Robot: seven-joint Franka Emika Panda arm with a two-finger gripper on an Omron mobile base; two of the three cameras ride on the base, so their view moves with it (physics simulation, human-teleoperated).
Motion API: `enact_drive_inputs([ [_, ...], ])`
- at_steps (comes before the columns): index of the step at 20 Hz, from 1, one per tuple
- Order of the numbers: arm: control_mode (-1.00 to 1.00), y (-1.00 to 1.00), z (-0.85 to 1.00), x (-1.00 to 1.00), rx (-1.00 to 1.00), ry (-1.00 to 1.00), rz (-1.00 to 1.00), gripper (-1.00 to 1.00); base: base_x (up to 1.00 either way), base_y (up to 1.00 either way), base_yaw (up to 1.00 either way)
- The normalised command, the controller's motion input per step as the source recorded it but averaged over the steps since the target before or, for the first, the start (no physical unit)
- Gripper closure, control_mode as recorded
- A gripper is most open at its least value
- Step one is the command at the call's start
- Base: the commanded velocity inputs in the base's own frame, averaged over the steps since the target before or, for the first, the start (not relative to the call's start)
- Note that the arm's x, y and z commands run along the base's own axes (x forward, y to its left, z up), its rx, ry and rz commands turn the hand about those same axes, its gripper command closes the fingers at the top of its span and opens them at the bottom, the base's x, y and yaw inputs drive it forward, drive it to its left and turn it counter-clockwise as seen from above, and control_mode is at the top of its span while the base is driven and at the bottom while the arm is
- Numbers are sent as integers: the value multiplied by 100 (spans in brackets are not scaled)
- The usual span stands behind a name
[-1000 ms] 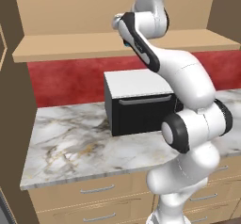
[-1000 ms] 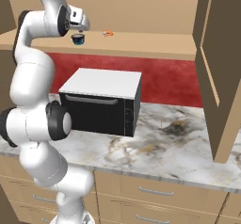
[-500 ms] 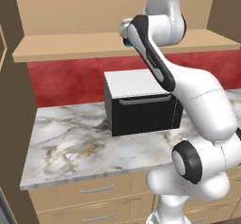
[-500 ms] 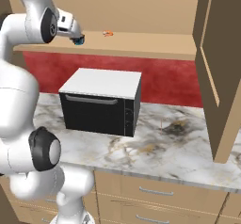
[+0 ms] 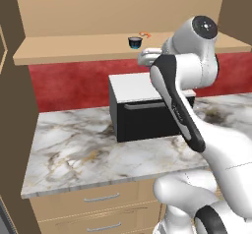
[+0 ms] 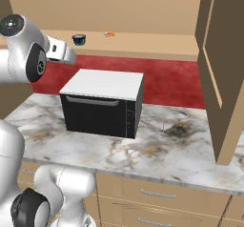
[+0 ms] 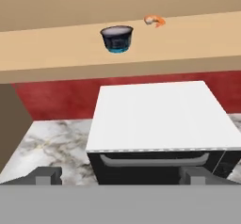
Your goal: Pick the yogurt and yogurt from the counter and place them in the cabinets closest to them.
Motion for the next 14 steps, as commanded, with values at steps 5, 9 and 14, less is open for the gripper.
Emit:
enact_drive_inputs([
  [5,-100,-21,-46,-100,-2,-11,0,-100,0,0,0],
  [9,-100,-24,-56,-100,-5,-14,0,-100,0,0,0],
  [14,-100,-32,-30,-89,-2,-12,0,-100,0,0,0],
])
